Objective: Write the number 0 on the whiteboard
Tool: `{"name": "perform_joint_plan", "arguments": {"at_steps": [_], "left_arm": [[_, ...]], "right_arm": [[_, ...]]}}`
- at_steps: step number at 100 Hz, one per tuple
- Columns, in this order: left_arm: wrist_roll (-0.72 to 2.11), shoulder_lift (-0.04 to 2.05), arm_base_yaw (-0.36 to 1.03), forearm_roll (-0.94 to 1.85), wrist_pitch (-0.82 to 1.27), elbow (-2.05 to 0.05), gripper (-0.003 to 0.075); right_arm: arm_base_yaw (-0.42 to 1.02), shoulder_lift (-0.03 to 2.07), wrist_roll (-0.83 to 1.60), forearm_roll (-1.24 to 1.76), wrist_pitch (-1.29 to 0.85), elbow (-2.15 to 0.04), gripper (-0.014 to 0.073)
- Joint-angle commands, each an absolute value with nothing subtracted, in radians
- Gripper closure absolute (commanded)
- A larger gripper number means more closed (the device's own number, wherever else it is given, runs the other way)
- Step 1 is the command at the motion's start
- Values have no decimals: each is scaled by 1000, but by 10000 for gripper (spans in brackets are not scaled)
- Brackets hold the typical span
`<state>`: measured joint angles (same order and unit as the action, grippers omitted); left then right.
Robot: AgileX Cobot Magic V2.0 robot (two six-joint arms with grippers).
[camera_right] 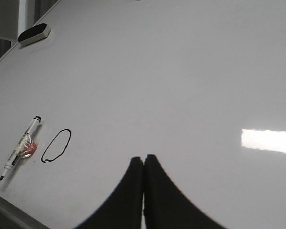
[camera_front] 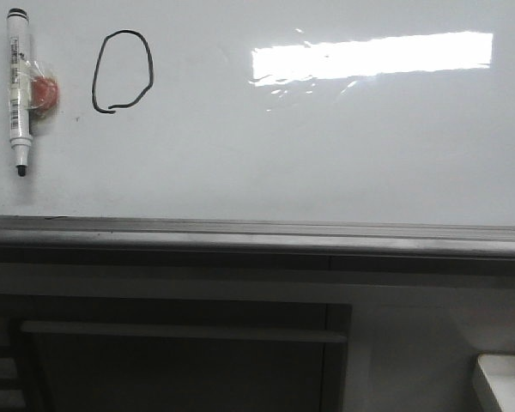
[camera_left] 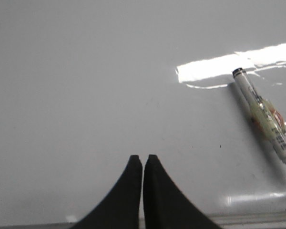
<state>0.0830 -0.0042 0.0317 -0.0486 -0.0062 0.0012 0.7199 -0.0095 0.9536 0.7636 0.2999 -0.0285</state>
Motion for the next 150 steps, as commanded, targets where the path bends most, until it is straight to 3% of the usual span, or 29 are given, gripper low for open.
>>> {"name": "perform_joint_plan", "arguments": {"at_steps": [1,29,150], "left_arm": [[66,-31,29,-50,10,13,741],[17,-31,29,-67,271,13,741],[17,-31,29,-93,273,11,741]], "right_arm": [[716,-26,961,749,360,-53,643],[716,-26,961,749,360,-53,643],[716,-26,961,749,364,-53,643]]}}
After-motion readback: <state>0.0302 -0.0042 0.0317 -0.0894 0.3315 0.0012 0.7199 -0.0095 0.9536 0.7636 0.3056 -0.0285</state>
